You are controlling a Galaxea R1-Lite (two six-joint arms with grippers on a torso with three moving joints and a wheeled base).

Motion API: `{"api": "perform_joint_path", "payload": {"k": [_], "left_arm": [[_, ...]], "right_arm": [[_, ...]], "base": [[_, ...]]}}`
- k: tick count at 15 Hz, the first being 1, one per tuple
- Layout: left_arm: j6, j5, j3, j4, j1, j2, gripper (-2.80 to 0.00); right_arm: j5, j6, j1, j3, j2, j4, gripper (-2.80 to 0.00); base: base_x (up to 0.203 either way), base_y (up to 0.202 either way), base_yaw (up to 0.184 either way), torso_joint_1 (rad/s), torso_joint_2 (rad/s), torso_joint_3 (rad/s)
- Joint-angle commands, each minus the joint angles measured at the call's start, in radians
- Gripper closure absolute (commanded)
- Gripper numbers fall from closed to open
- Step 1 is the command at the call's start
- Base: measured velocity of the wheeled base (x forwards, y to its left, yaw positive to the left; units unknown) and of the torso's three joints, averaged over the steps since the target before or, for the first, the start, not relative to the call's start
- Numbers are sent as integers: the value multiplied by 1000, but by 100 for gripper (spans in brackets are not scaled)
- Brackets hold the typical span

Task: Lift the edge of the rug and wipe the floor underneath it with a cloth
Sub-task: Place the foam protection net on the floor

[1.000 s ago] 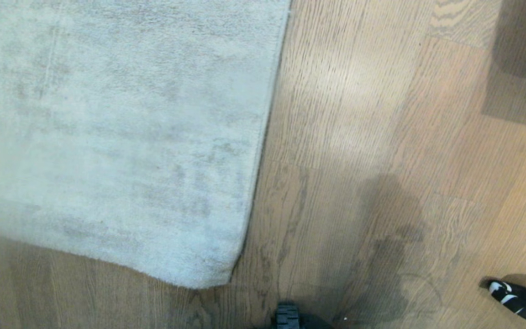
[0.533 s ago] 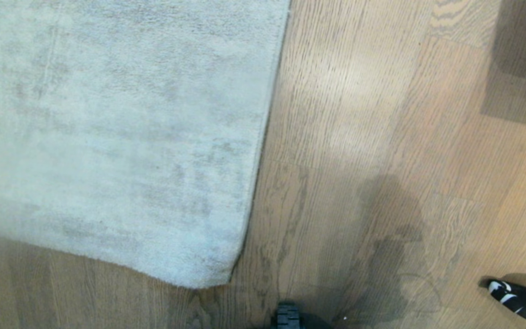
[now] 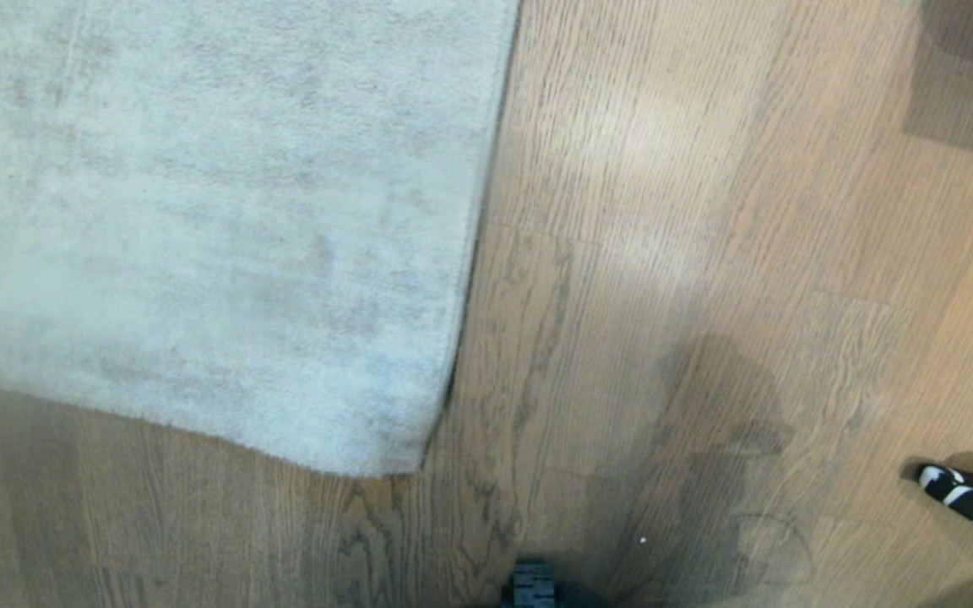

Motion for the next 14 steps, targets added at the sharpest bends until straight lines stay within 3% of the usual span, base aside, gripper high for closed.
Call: {"api": "perform_joint_path", "payload": {"k": [1, 3, 14], "left_arm": [[0, 1, 0, -1, 0, 0, 0], [0, 1, 0, -1, 0, 0, 0], [-28, -1, 0, -1, 0, 0, 0]], "right_arm": [[1, -1, 0, 0, 1, 0, 0], [1, -1, 0, -1, 1, 0, 0], [1, -1, 0, -1, 1, 0, 0]], "base": [[-198, 0, -2, -1, -1, 5], [-152, 0, 2, -4, 2, 2], [0, 0, 0, 0, 0, 0]]}}
